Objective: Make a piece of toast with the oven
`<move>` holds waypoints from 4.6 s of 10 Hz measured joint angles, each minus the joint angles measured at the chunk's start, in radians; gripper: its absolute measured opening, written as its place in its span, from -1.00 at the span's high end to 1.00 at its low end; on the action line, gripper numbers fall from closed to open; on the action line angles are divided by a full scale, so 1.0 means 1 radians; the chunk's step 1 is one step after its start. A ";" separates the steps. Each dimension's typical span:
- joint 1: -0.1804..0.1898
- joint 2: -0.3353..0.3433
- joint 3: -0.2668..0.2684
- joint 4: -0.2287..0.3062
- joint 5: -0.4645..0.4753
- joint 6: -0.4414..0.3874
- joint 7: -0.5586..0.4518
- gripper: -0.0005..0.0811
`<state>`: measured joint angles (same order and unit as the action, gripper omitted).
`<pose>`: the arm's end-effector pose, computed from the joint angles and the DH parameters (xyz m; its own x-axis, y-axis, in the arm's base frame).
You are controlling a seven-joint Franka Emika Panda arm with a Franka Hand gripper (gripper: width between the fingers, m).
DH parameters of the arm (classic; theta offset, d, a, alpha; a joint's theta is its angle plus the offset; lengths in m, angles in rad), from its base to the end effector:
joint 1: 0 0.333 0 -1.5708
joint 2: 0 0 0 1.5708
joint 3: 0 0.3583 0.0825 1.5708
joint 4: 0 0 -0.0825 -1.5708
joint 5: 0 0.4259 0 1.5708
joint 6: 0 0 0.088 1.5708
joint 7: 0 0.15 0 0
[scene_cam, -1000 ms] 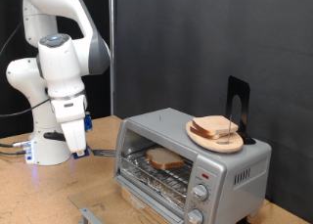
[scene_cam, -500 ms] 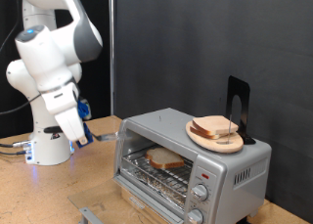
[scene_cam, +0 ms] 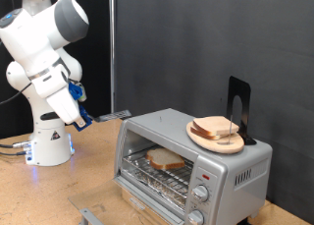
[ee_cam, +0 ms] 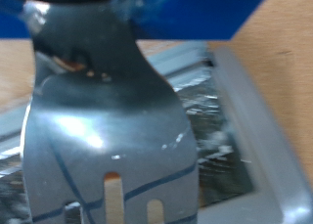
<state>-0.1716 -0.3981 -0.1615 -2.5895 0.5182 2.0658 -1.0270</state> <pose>0.3999 -0.0878 0.3653 0.8950 0.3401 0.2886 0.4356 -0.8053 -0.4021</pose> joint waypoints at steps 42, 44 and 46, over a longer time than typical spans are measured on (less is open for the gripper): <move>-0.049 -0.087 0.046 -0.043 0.451 -0.092 0.623 -0.99; -0.088 -0.086 -0.008 -0.032 0.379 -0.133 0.607 -0.99; -0.103 -0.081 -0.046 -0.024 0.334 -0.163 0.527 -0.99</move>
<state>-0.2743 -0.4787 -0.2079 -2.6133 0.8518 1.9027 -0.5001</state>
